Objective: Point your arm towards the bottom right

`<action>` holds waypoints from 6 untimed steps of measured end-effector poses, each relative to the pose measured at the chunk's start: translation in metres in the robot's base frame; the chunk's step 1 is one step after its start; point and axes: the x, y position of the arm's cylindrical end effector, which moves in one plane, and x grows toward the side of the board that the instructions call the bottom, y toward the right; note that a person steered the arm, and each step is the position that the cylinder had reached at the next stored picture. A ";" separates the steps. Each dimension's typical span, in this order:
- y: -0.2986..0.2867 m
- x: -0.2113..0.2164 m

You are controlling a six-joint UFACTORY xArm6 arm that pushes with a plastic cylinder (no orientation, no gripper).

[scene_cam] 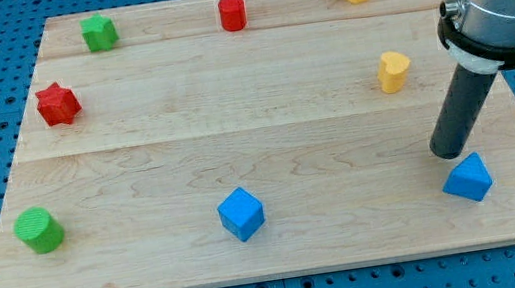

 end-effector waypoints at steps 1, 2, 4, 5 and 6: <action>0.000 0.000; -0.006 0.001; 0.095 -0.001; 0.074 0.047; 0.010 0.056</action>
